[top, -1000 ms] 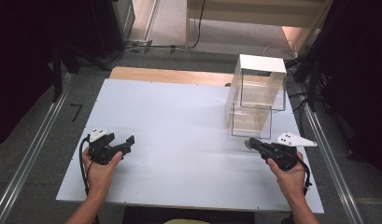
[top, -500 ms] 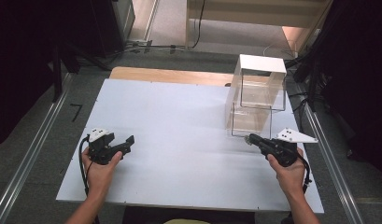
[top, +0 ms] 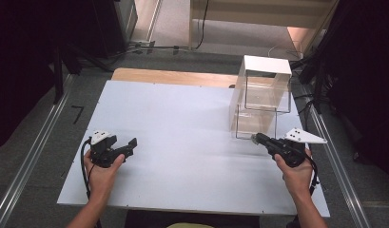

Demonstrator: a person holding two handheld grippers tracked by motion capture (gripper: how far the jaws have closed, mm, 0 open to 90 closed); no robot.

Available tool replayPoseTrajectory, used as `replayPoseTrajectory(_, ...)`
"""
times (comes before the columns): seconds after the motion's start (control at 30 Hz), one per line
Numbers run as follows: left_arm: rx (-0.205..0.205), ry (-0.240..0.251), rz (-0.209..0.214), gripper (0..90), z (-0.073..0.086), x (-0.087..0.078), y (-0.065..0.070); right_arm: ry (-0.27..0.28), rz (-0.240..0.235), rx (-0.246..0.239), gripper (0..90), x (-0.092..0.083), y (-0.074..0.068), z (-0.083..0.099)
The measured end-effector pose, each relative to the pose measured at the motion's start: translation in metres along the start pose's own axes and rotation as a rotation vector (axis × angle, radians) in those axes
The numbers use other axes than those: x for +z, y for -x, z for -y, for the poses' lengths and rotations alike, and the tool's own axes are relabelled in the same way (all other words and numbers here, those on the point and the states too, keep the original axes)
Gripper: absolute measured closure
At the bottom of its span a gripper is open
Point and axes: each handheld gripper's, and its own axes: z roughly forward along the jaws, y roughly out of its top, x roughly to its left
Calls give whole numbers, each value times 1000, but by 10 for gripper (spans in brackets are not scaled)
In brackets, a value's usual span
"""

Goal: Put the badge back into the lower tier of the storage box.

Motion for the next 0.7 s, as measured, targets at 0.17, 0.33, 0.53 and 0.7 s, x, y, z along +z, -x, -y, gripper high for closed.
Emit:
replayPoseTrajectory(0.17,-1,-1,0,174,0,0,0,6,1,-2,858,4,1,-4)
replayPoseTrajectory(0.33,-5,0,0,174,0,0,0,5,8,1,858,7,4,-5)
replayPoseTrajectory(0.53,-3,-1,1,173,0,0,0,9,20,13,858,8,8,-6)
replayPoseTrajectory(0.7,-2,-2,2,174,0,0,0,11,31,19,858,12,11,-7)
